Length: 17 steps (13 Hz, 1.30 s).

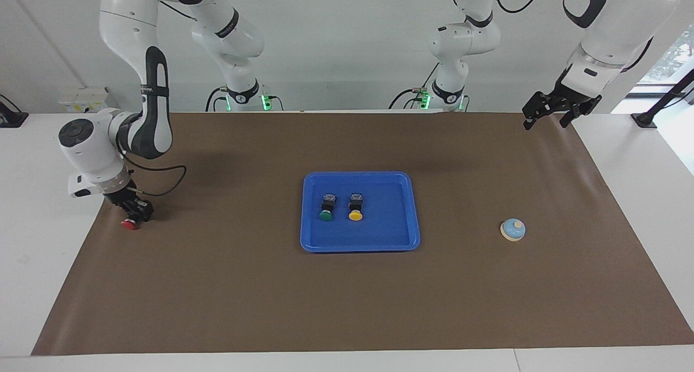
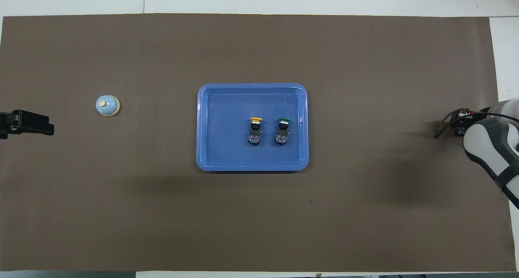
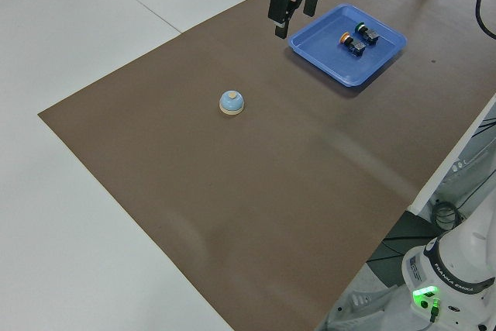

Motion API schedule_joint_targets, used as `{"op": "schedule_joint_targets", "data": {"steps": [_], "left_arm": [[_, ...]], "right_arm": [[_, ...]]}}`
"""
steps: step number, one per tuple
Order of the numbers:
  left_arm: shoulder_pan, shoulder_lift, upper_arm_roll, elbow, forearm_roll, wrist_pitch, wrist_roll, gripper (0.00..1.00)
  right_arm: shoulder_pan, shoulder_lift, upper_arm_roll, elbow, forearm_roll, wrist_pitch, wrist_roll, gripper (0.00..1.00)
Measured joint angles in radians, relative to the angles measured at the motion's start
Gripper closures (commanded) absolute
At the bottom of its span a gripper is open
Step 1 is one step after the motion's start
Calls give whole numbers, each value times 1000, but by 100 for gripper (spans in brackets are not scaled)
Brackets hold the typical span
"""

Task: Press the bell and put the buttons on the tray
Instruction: 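Open the right gripper and move it to the red-capped button, then grasp the red button and carry it over the tray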

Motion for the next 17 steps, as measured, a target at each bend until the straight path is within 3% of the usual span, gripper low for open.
{"op": "schedule_joint_targets", "data": {"steps": [3, 6, 12, 17], "left_arm": [[0, 0, 0, 0, 0, 0, 0, 0], [0, 0, 0, 0, 0, 0, 0, 0], [0, 0, 0, 0, 0, 0, 0, 0], [0, 0, 0, 0, 0, 0, 0, 0]], "right_arm": [[24, -11, 6, 13, 0, -48, 0, 100], [113, -43, 10, 102, 2, -209, 8, 100], [438, -51, 18, 372, 40, -554, 278, 100], [707, 19, 21, 538, 123, -671, 566, 100]]}}
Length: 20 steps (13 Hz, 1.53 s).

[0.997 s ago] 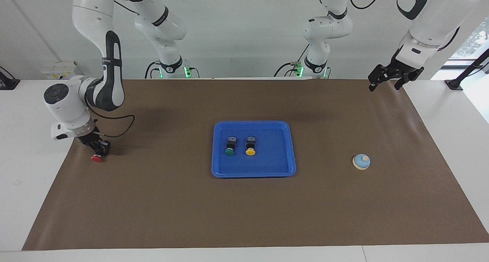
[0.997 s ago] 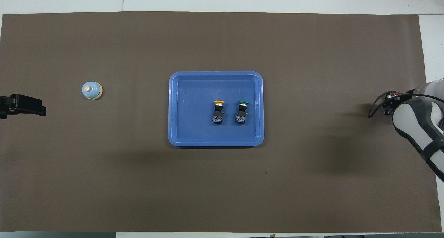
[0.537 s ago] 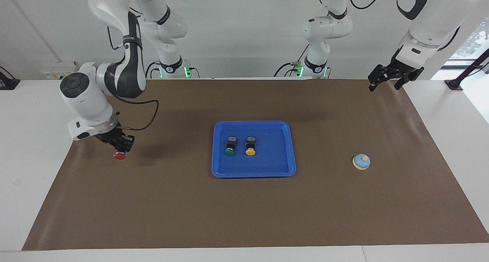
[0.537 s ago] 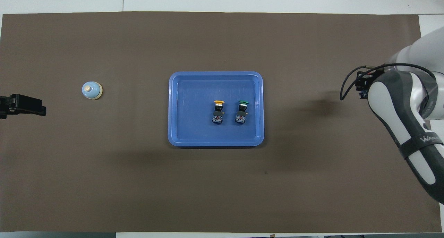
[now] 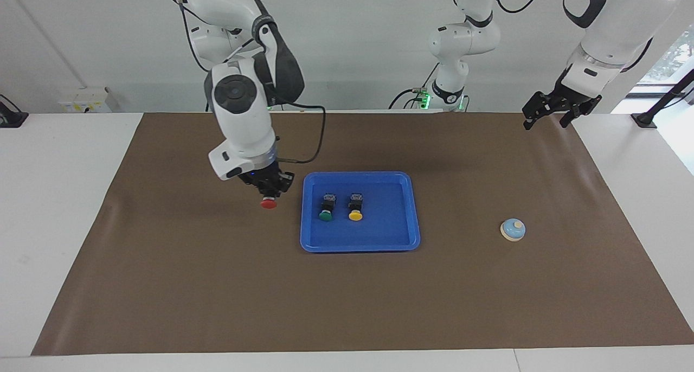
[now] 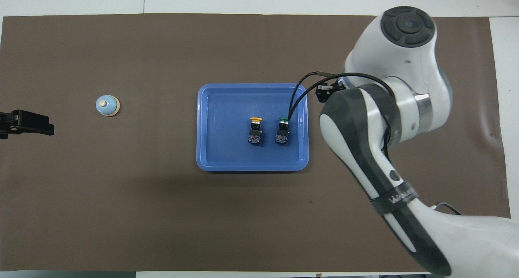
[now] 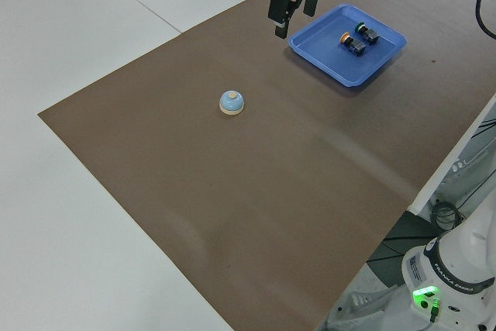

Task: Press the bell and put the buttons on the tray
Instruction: 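Grasp the red button and carry it over the tray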

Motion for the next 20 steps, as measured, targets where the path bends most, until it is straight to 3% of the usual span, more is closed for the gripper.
{"op": "schedule_joint_targets", "data": {"steps": [5, 8, 19, 20], "left_arm": [[0, 0, 0, 0, 0, 0, 0, 0], [0, 0, 0, 0, 0, 0, 0, 0], [0, 0, 0, 0, 0, 0, 0, 0], [0, 0, 0, 0, 0, 0, 0, 0]], "right_arm": [[204, 137, 1, 149, 20, 12, 171, 100], [297, 232, 1, 190, 20, 127, 219, 100], [361, 369, 1, 135, 13, 312, 222, 100], [361, 368, 1, 136, 14, 306, 222, 1]]}}
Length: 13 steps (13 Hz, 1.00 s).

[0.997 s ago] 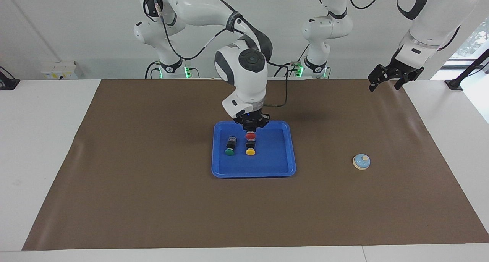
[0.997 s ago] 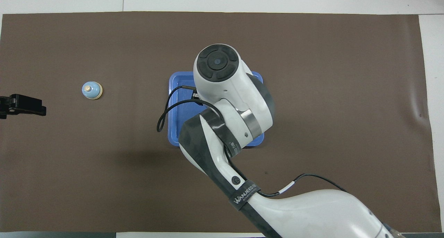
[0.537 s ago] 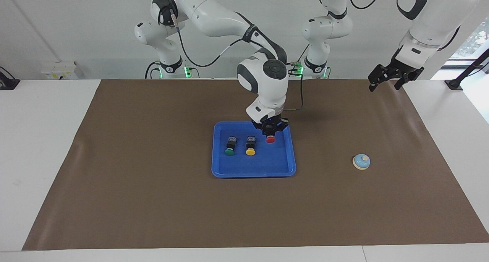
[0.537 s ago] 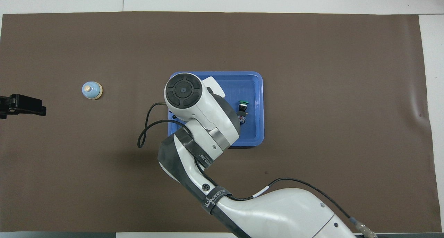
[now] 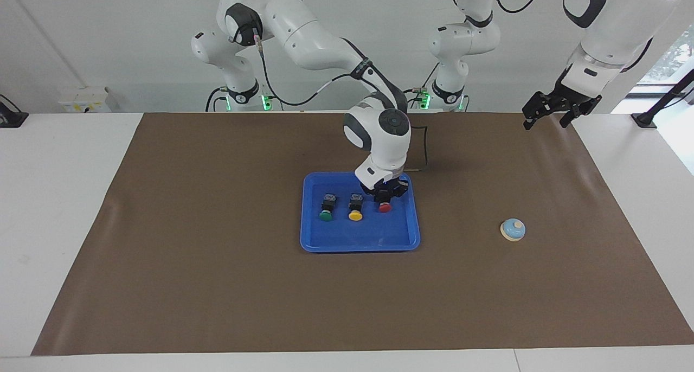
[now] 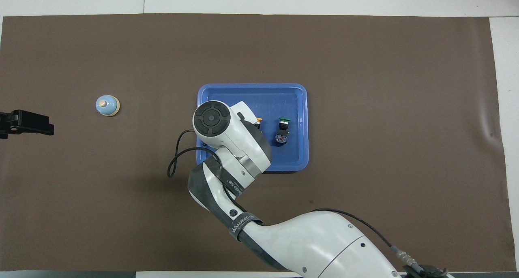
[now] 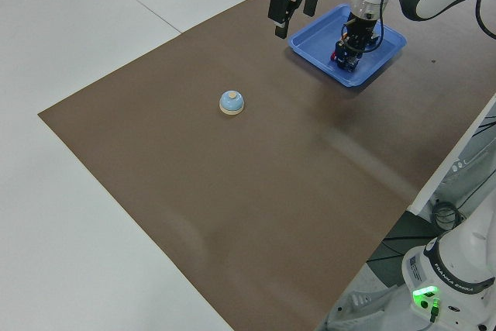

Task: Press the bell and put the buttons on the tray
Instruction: 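Grasp the red button and carry it over the tray, then set the red button in the tray and open the right gripper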

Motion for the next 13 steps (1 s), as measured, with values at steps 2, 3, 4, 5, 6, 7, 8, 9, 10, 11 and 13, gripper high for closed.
{"op": "schedule_joint_targets", "data": {"steps": [2, 3, 4, 5, 6, 7, 8, 9, 10, 11, 13], "left_arm": [[0, 0, 0, 0, 0, 0, 0, 0], [0, 0, 0, 0, 0, 0, 0, 0], [0, 0, 0, 0, 0, 0, 0, 0], [0, 0, 0, 0, 0, 0, 0, 0], [0, 0, 0, 0, 0, 0, 0, 0], [0, 0, 0, 0, 0, 0, 0, 0], [0, 0, 0, 0, 0, 0, 0, 0], [0, 0, 0, 0, 0, 0, 0, 0], [0, 0, 0, 0, 0, 0, 0, 0], [0, 0, 0, 0, 0, 0, 0, 0], [0, 0, 0, 0, 0, 0, 0, 0]], "right_arm": [[0, -1, 0, 0, 0, -3, 0, 0], [2, -2, 0, 1, 0, -7, 0, 0], [1, -7, -1, 5, 2, -24, 2, 0], [-2, -16, -6, 15, 6, -56, 3, 0], [-10, -35, -14, 28, 12, -96, 3, 0], [-29, -61, -18, 42, 15, -137, 3, 0], [-60, -94, -20, 49, 15, -172, 3, 0], [-100, -127, -22, 53, 16, -202, 3, 0], [-144, -159, -23, 54, 16, -223, 0, 0], [-193, -190, -23, 55, 16, -251, -21, 0], [-294, -249, -25, 56, 16, -314, -131, 0]]}}
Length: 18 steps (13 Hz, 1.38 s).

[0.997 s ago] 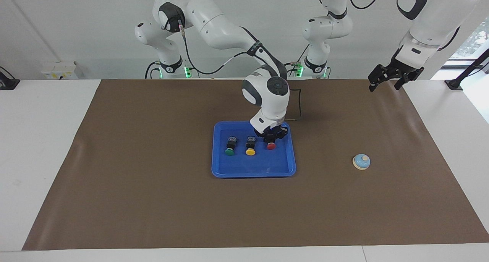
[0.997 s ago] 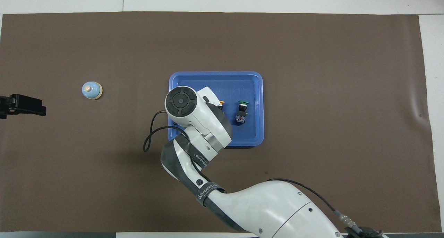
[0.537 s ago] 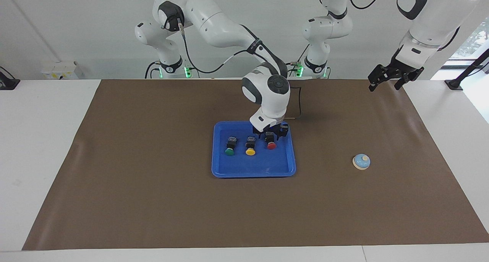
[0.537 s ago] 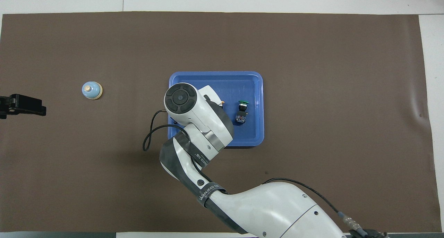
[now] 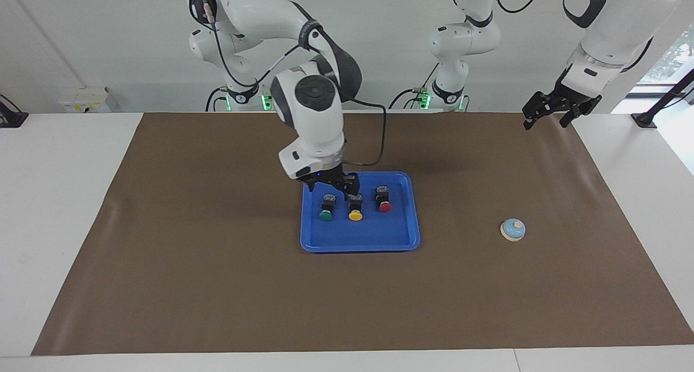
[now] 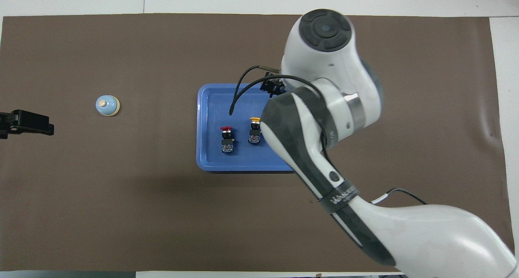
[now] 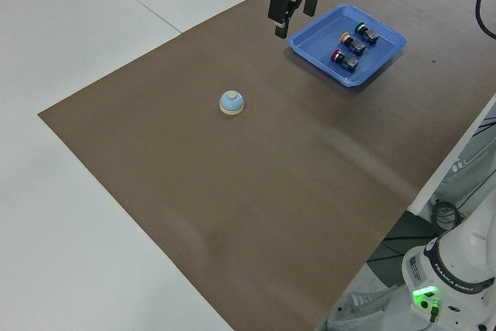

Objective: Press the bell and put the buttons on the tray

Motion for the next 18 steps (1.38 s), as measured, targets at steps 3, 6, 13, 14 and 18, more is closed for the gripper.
{"op": "schedule_joint_targets", "data": {"steps": [3, 6, 13, 14, 18], "left_arm": [[0, 0, 0, 0, 0, 0, 0, 0], [0, 0, 0, 0, 0, 0, 0, 0], [0, 0, 0, 0, 0, 0, 0, 0], [0, 0, 0, 0, 0, 0, 0, 0], [0, 0, 0, 0, 0, 0, 0, 0]], "right_arm": [[-146, -72, -1, 0, -1, -89, -222, 0], [-258, -115, -3, 0, -16, -143, -433, 0], [-419, -246, -3, -20, -70, -247, -696, 0], [-430, -282, -3, -44, -72, -250, -701, 0], [-455, -435, 0, -173, -72, -254, -703, 0]]}}
